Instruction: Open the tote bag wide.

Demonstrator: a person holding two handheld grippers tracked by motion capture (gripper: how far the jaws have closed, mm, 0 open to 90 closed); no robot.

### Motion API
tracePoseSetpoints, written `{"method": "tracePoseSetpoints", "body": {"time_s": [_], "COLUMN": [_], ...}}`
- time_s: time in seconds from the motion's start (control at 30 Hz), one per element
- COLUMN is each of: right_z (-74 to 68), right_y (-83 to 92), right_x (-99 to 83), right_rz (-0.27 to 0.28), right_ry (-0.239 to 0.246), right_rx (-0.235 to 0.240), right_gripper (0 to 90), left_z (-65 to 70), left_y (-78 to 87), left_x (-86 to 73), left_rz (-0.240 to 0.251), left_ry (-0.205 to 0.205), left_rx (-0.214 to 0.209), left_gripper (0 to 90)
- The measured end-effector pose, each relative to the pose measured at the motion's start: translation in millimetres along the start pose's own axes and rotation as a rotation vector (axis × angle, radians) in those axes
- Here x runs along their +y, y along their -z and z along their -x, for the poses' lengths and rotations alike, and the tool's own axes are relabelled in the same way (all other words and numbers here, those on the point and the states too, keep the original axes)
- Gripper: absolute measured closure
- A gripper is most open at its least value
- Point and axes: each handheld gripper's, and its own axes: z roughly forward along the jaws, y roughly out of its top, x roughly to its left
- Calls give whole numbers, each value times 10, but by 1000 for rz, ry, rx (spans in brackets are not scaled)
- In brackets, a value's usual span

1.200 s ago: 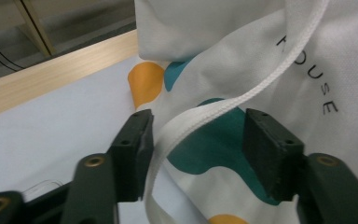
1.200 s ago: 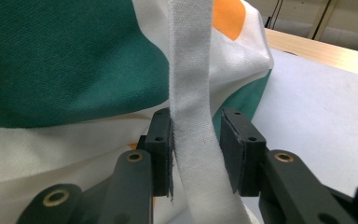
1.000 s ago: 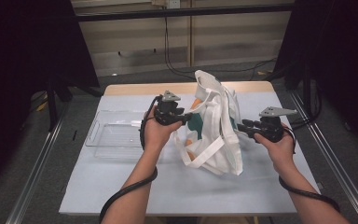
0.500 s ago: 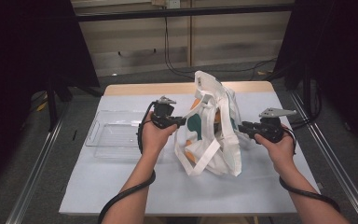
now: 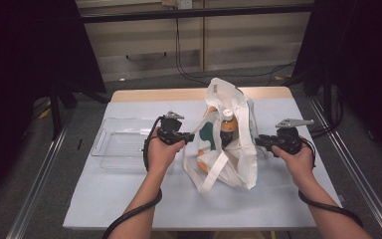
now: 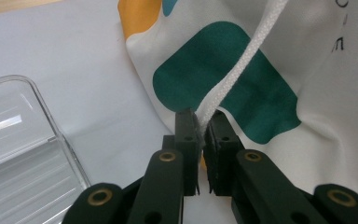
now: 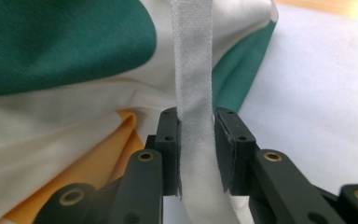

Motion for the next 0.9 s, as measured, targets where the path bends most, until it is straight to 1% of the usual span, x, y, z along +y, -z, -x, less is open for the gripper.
{"method": "tracePoseSetpoints", "body": {"time_s": [0.07, 0.1, 0.13, 0.17, 0.2, 0.23, 0.27, 0.3, 0.33, 0.4, 0.43, 0.47, 0.5, 0.53, 0.57, 0.6, 0.63, 0.67, 0.7, 0.73, 0.77, 0.8, 0.83, 0.87, 0.9], "right_z": [14, 14, 10, 9, 6, 2, 2, 1, 2, 2, -1, -7, -7, -10, -10, -11, -14, -16, -17, -21, -21, -19, -18, -15, -15], "right_y": [-7, -2, 4, 11, 15, 19, 19, 19, 16, 15, 18, 21, 21, 20, 20, 18, 15, 14, 14, 17, 19, 21, 22, 23, 23], "right_x": [-13, -11, -5, 3, 8, 12, 12, 12, 12, 13, 15, 20, 20, 21, 21, 21, 21, 22, 23, 25, 27, 28, 27, 23, 20], "right_rz": [4, 11, 16, 22, 26, 28, 28, 26, 28, 29, 27, 28, 28, 27, 27, 26, 25, 25, 25, 26, 28, 30, 32, 30, 29], "right_ry": [-4, -4, -2, 2, 2, 4, 4, 3, 4, 6, 5, 4, 4, 6, 6, 9, 11, 13, 16, 18, 22, 19, 14, 15, 11], "right_rx": [7, 6, 8, 5, 5, 3, 3, 1, 2, 4, 4, 4, 4, 1, 1, 2, 3, 2, 0, -7, -11, -11, -9, -11, -13], "right_gripper": [723, 723, 722, 722, 721, 719, 719, 719, 719, 718, 718, 718, 718, 714, 714, 714, 714, 714, 714, 714, 713, 713, 714, 714, 715], "left_z": [-6, -2, -4, -1, 11, 11, 1, 1, 12, 20, 30, 30, 45, 50, 62, 73, 82, 101, 114, 138, 152, 168, 178, 175, 173], "left_y": [5, 4, 3, 6, -4, -7, 0, 0, -1, 11, 14, 22, 23, 30, 31, 35, 42, 43, 42, 37, 36, 28, 21, 11, -3], "left_x": [-6, -6, -3, 3, 7, 12, 21, 32, 46, 83, 109, 132, 154, 178, 198, 218, 238, 251, 269, 278, 287, 292, 292, 287, 272], "left_rz": [-1, 6, 7, 0, 12, 24, 15, 21, 34, 38, 59, 63, 75, 76, 85, 99, 112, 121, 118, 122, 113, 108, 95, 87, 91], "left_ry": [-11, -6, -12, -14, 1, 0, -13, -18, -10, -18, -15, -24, -20, -36, -39, -44, -54, -48, -60, -53, -59, -59, -58, -50, -21], "left_rx": [4, 4, 1, 4, 5, 5, 3, 1, 5, 1, -1, -6, -6, -4, -7, -2, -2, -3, 0, -3, -11, -16, -12, -11, -15], "left_gripper": [837, 824, 800, 800, 782, 746, 746, 715, 685, 649, 627, 592, 592, 583, 583, 578, 579, 590, 607, 631, 693, 737, 762, 806, 832]}}
